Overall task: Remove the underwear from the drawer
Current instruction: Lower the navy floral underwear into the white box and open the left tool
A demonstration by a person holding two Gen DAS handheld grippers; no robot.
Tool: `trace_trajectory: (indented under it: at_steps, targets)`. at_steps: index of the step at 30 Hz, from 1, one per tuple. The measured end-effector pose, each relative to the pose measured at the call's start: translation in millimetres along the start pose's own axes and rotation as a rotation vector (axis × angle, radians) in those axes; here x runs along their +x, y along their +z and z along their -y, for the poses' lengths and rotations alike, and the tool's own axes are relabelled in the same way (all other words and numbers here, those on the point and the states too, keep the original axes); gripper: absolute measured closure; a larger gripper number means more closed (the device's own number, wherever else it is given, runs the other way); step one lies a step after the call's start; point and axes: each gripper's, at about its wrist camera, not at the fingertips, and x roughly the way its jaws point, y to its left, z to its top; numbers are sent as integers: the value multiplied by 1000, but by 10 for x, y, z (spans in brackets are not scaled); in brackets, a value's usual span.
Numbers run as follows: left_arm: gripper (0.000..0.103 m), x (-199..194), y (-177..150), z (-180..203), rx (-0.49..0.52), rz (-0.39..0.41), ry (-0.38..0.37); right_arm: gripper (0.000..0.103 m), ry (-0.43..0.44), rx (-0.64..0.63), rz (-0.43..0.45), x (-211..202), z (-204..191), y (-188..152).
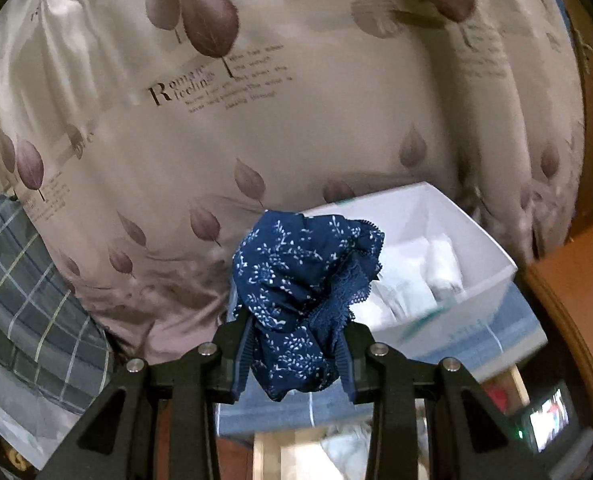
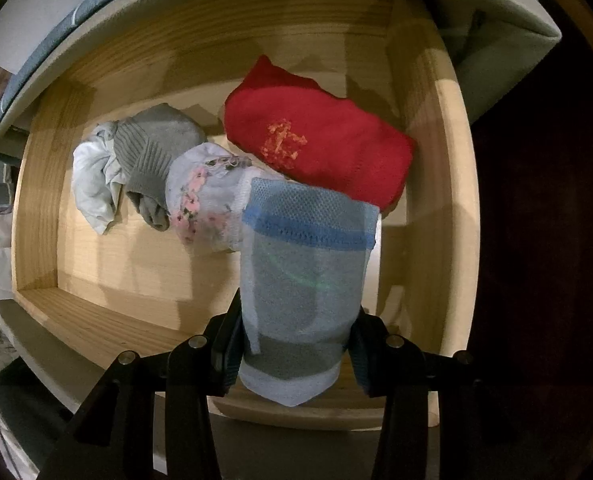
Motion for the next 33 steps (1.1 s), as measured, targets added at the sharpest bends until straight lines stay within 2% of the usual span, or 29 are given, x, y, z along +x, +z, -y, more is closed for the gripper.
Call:
trace_trajectory:
  at_steps: [6, 9, 14, 19, 24, 33]
  targets:
    - [68, 399, 200, -95, -26, 9, 24, 61, 14, 3, -4, -11, 47, 0]
    - [68, 620, 216, -103, -32, -17, 23, 61, 22, 5, -7, -22, 85, 3]
    - [68, 1054, 193, -121, -55, -115, -13, 61, 18, -3, -10, -25, 65, 16]
    - [68, 1374, 145, -184, -106, -221, -90, 61, 20, 0, -8, -20, 37, 37]
    - [65, 1503, 78, -150, -100, -263, -98, 61, 30, 4, -10, -2, 27, 32]
    - [55, 1457, 102, -73, -72, -284, -119, 61, 35, 5, -12, 1, 20, 40]
